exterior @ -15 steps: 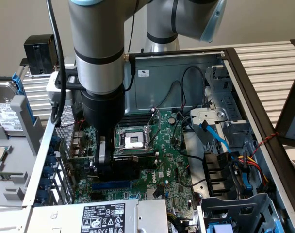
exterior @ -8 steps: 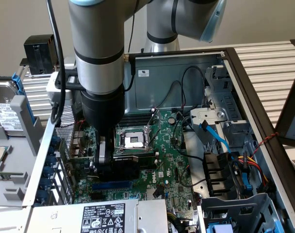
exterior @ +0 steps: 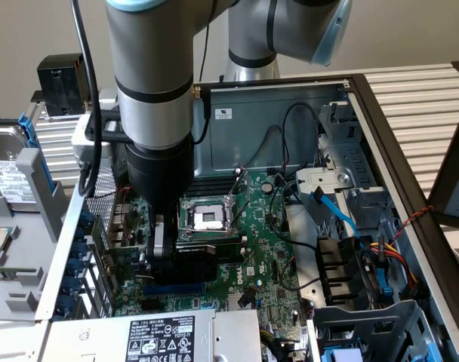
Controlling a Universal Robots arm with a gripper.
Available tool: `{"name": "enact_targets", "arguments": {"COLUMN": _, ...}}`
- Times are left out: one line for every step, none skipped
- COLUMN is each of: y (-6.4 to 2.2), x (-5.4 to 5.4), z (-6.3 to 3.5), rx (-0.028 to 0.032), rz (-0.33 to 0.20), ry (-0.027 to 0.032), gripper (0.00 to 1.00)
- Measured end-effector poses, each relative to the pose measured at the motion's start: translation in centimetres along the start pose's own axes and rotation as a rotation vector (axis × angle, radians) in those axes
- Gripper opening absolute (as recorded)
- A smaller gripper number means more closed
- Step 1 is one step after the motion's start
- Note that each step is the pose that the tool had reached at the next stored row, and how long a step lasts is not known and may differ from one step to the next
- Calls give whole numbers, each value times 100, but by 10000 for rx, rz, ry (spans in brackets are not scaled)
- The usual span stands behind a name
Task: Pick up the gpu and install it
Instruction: 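Insert the gpu into the slot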
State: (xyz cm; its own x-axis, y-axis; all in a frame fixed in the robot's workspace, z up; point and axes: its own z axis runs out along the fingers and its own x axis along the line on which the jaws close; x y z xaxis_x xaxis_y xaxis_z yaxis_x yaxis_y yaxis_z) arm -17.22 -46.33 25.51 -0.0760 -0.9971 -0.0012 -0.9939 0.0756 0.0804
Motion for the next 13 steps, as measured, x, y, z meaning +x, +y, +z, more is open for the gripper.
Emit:
{"name": "enact_targets", "arguments": {"y": 0, "x": 1, "z": 0, "rx": 0, "rz": 1, "ry": 0, "gripper": 27}}
{"name": "enact_targets", "arguments": {"y": 0, "x": 1, "z": 0, "rx": 0, "rz": 2, "ry": 0, "gripper": 27}}
{"name": "enact_targets", "arguments": {"y": 1, "x": 1, "z": 0, "rx": -1, "rz": 2, "ry": -1, "gripper": 27}}
{"name": "enact_targets", "arguments": {"y": 0, "x": 1, "z": 0, "rx": -1, "rz": 2, "ry": -4, "gripper": 27}}
{"name": "enact_targets", "arguments": {"y": 0, "x": 2, "z": 1, "rx": -1, "rz": 0, "ry": -10, "gripper": 27}}
{"name": "enact_targets", "arguments": {"y": 0, "x": 2, "z": 1, "rx": -2, "rz": 0, "ry": -14, "gripper": 27}}
{"name": "enact_targets", "arguments": {"y": 0, "x": 2, "z": 1, "rx": -2, "rz": 1, "ry": -19, "gripper": 27}}
{"name": "enact_targets", "arguments": {"y": 0, "x": 2, "z": 1, "rx": -2, "rz": 2, "ry": -21, "gripper": 27}}
{"name": "enact_targets", "arguments": {"y": 0, "x": 2, "z": 1, "rx": -3, "rz": 6, "ry": -25, "gripper": 27}}
{"name": "enact_targets", "arguments": {"y": 0, "x": 2, "z": 1, "rx": -2, "rz": 12, "ry": -27, "gripper": 27}}
{"name": "enact_targets", "arguments": {"y": 0, "x": 2, "z": 1, "rx": -3, "rz": 25, "ry": -30, "gripper": 27}}
{"name": "enact_targets", "arguments": {"y": 0, "x": 2, "z": 1, "rx": -3, "rz": 44, "ry": -32, "gripper": 27}}
{"name": "enact_targets", "arguments": {"y": 0, "x": 2, "z": 1, "rx": -3, "rz": 66, "ry": -35, "gripper": 27}}
